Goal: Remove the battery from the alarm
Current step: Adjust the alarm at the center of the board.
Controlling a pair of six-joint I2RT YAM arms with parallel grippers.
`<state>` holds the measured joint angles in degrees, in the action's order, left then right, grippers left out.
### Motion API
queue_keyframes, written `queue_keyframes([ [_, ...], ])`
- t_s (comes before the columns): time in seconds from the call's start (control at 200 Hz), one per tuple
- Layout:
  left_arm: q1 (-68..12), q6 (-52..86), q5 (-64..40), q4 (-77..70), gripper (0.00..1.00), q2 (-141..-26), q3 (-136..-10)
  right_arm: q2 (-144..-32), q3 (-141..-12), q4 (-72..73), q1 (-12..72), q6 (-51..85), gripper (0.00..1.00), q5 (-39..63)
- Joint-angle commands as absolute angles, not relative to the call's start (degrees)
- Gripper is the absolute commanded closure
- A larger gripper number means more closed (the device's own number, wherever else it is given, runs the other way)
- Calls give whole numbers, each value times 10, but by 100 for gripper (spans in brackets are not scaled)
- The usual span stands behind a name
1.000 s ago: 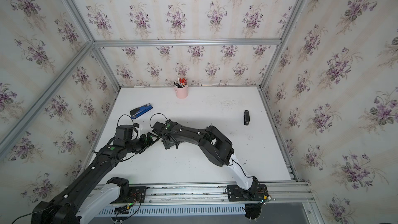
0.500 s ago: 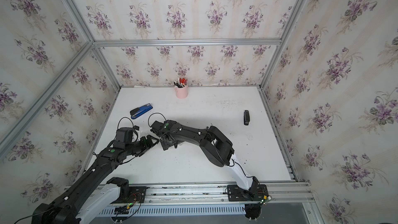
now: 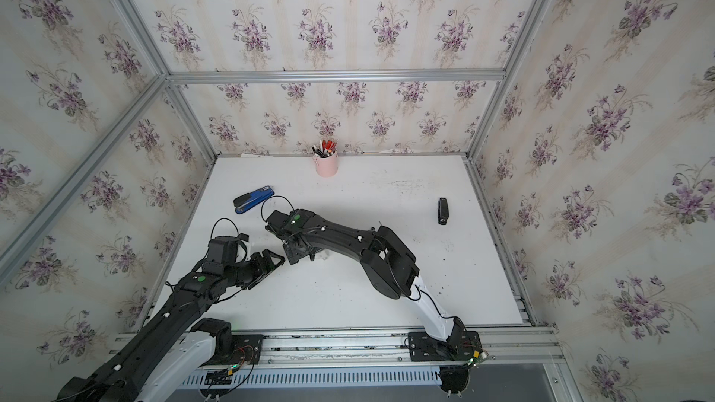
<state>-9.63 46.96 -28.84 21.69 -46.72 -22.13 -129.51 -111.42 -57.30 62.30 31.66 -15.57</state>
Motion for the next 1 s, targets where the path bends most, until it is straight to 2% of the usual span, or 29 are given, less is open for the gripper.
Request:
queue_keyframes([
  [0.0,-96,467,-287,221,18,-462,-220,-1312,-1147,-615,626,306,0,-184],
  [0.2,-96,464,-289,221,18,-458,-216,-1342,-1191,-656,643,299,0,-201],
  [0.395,-96,461,-293,226,18,-454,-222,-1292,-1142,-600,643,291,0,-192],
  [0.505,-96,459,-294,227,18,-456,-226,-1299,-1140,-614,638,292,0,-196],
  [0.624,-96,458,-294,230,18,-453,-227,-1301,-1140,-614,638,287,26,-194],
  [0.669,-96,456,-292,231,18,-452,-228,-1301,-1140,-612,638,289,29,-196],
  [0.739,-96,455,-292,231,18,-453,-228,-1305,-1135,-612,638,289,41,-197],
  [0.784,-96,455,-292,232,19,-453,-227,-1308,-1135,-619,638,296,59,-205],
  [0.809,-96,455,-292,233,18,-452,-228,-1307,-1133,-620,638,298,64,-207],
  [0.994,-96,453,-291,233,19,-452,-227,-1308,-1133,-635,638,294,61,-233],
])
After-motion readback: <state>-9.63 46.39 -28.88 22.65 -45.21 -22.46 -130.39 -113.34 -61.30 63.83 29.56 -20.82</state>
